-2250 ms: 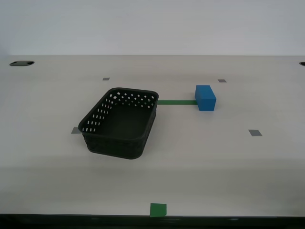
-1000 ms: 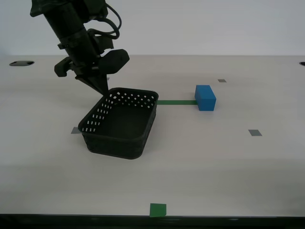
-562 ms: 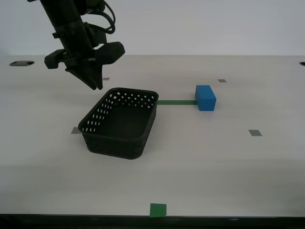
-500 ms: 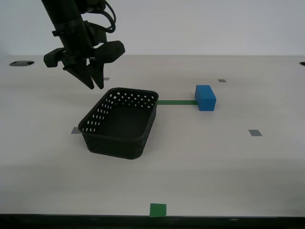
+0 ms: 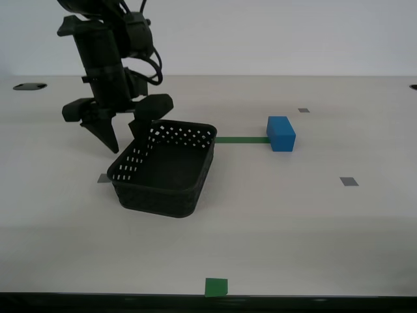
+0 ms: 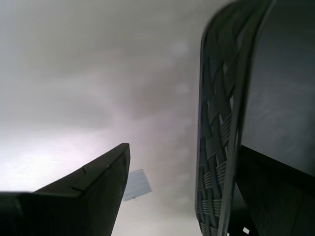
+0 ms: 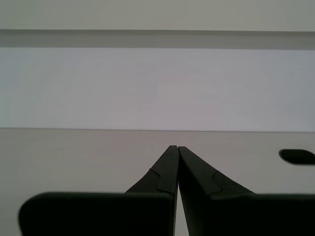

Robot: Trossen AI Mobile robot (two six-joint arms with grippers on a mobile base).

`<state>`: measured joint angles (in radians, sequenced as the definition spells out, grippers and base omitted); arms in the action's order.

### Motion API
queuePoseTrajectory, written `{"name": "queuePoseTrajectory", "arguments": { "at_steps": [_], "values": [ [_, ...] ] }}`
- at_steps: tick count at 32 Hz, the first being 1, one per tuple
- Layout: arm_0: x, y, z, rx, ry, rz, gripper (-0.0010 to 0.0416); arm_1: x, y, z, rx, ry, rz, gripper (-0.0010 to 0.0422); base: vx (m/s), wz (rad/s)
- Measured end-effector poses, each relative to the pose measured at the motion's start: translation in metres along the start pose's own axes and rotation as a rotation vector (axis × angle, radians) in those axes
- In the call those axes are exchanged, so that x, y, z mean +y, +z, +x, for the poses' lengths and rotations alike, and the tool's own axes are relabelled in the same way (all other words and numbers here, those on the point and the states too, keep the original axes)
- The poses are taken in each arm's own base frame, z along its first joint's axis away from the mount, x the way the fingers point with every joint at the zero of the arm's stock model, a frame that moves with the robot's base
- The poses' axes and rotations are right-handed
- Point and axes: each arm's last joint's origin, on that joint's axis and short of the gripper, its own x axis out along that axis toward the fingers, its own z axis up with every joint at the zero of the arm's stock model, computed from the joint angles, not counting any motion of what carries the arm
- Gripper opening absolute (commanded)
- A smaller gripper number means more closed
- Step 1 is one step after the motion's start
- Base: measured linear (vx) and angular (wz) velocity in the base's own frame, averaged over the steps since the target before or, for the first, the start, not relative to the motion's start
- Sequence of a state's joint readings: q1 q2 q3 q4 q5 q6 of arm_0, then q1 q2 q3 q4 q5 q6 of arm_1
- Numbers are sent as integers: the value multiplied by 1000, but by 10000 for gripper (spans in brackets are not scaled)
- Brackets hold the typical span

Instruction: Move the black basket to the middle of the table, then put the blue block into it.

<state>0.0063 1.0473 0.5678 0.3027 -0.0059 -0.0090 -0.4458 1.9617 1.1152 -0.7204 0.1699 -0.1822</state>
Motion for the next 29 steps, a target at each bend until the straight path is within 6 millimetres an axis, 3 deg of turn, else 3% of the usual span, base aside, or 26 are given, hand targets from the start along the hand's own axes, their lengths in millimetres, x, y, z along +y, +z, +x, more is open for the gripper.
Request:
{"name": "queuePoseTrajectory", "arguments": {
  "at_steps": [6,9,11,16,22,29],
  "values": [
    [0,0,0,1,1,-17,1,-6,5,17,-14,1,-8,273,0,0],
    [0,0,0,0,0,-17,1,-10,7,17,-38,0,-1,245,0,0],
    [0,0,0,0,0,-18,1,-12,6,18,-39,17,2,196,0,0],
    [0,0,0,0,0,-18,1,-13,6,19,-53,37,10,2,0,0],
    [0,0,0,0,0,-19,1,-16,12,13,-81,30,-23,-1,0,0],
    [0,0,0,3,0,-21,1,-34,30,-26,-183,-69,-37,-1,0,0]
  ]
}}
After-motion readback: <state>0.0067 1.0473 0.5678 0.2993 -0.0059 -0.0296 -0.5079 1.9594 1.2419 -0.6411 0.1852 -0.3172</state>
